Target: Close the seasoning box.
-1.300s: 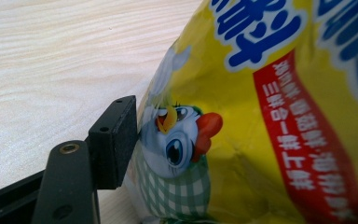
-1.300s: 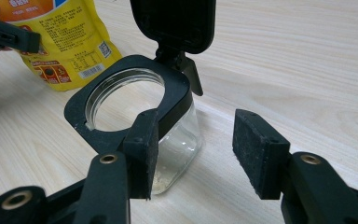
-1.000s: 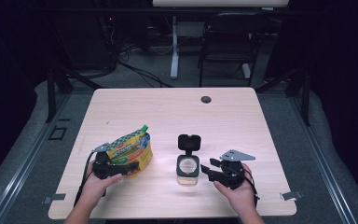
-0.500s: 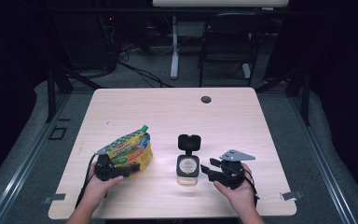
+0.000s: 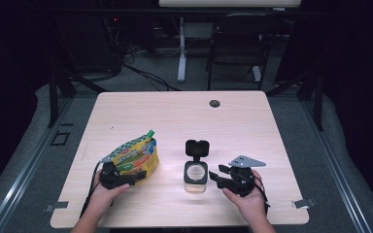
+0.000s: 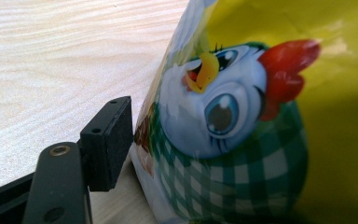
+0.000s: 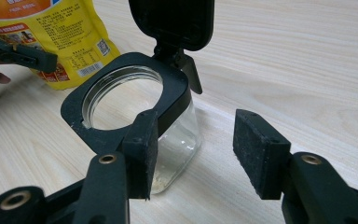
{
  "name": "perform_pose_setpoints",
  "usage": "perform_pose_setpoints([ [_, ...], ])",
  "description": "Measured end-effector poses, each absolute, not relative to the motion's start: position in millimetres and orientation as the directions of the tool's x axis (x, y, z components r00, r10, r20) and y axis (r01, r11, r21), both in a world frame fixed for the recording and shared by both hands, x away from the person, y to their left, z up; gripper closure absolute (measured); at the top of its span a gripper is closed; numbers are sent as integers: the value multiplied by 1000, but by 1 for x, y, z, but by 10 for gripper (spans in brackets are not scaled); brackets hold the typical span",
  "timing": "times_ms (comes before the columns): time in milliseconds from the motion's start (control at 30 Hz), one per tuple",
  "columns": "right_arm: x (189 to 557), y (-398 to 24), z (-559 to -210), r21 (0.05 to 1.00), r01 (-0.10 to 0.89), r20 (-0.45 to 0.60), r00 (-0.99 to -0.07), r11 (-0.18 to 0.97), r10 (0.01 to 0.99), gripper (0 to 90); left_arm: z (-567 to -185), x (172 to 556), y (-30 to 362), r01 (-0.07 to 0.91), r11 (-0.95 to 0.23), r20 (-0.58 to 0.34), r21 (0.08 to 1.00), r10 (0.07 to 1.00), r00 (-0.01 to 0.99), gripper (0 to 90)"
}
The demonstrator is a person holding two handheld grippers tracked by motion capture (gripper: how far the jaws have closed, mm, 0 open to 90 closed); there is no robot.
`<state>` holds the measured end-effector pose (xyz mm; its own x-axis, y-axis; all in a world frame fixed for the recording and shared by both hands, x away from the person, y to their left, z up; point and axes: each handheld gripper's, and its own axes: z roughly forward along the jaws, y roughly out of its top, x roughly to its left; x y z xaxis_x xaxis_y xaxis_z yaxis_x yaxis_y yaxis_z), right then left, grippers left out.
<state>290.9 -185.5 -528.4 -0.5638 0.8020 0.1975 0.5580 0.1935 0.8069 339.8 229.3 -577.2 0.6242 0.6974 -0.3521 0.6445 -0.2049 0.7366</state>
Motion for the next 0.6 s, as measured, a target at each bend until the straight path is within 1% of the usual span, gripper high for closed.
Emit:
perform_pose_setpoints([
  [600, 291, -186, -529, 805, 562, 201, -561, 191, 803, 503, -582, 340, 229, 650, -201, -356, 733, 701, 618, 308],
])
